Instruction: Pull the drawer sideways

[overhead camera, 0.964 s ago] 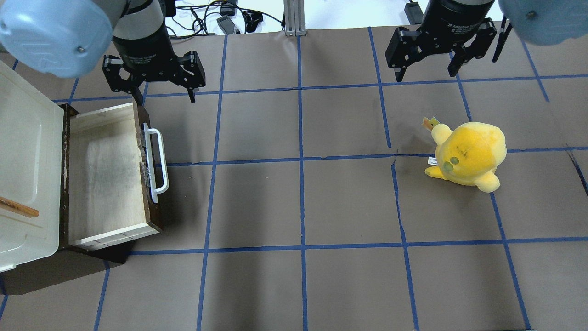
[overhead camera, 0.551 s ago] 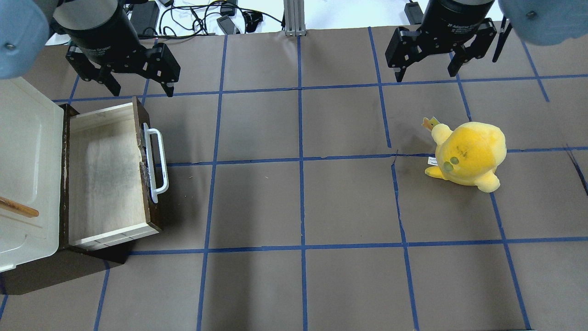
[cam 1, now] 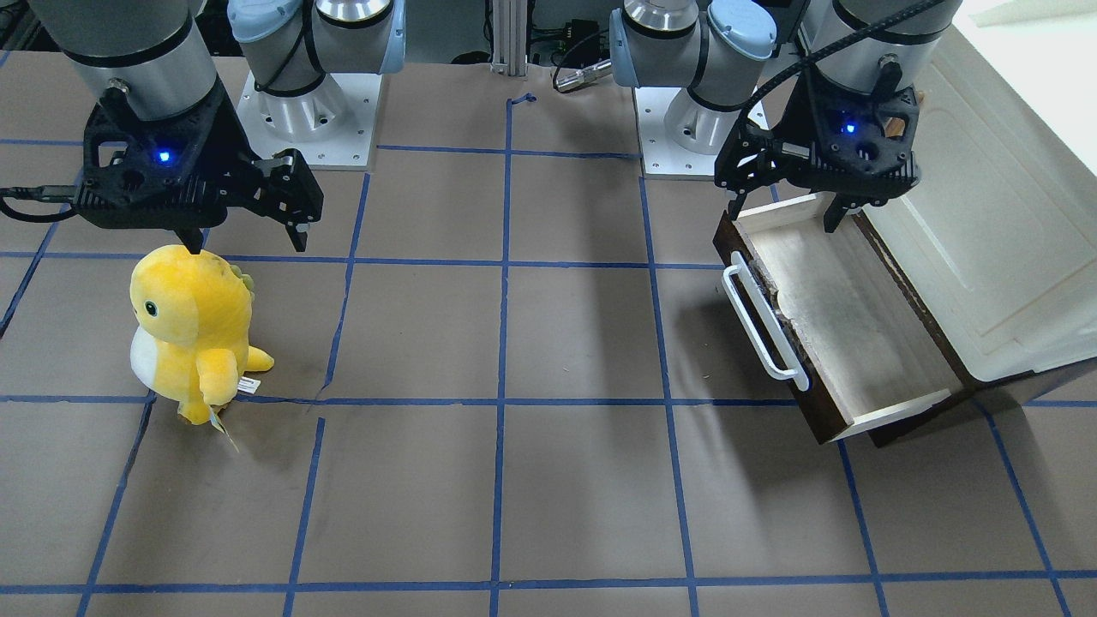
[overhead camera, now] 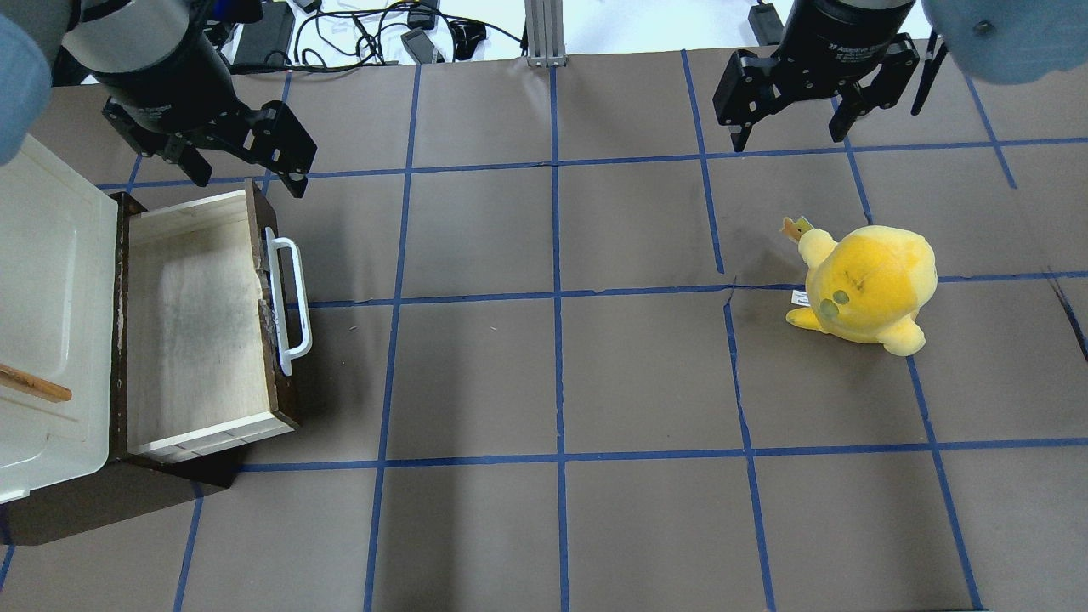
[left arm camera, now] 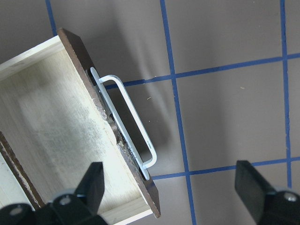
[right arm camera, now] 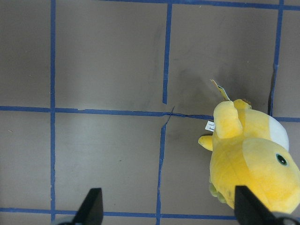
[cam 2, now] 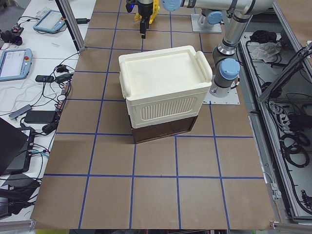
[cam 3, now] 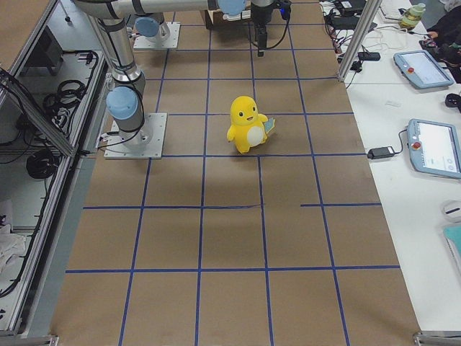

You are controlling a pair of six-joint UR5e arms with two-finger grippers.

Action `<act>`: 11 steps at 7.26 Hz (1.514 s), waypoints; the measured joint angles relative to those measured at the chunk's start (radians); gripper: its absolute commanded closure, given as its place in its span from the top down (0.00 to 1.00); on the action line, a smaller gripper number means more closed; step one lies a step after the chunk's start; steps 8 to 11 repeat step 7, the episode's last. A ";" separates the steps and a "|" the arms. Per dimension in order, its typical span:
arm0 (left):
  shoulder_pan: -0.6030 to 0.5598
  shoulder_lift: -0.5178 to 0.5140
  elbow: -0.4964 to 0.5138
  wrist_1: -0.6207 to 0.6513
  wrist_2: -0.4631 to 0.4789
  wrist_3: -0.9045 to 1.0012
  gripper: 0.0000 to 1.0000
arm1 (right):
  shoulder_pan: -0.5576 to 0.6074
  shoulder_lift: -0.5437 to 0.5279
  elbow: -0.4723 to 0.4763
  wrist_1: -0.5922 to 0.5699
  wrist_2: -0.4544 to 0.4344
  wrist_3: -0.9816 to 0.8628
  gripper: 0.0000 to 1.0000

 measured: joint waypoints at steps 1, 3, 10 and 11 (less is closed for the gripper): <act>0.000 0.006 -0.006 0.002 -0.001 -0.005 1.00 | 0.000 0.000 0.000 0.000 0.000 0.000 1.00; -0.001 0.013 -0.018 0.008 -0.001 -0.019 1.00 | 0.000 0.000 0.000 0.000 0.001 0.000 1.00; -0.002 0.018 -0.024 0.012 -0.002 -0.042 1.00 | 0.000 0.000 0.000 0.000 0.002 0.000 1.00; -0.002 0.018 -0.024 0.012 -0.002 -0.042 1.00 | 0.000 0.000 0.000 0.000 0.002 0.000 1.00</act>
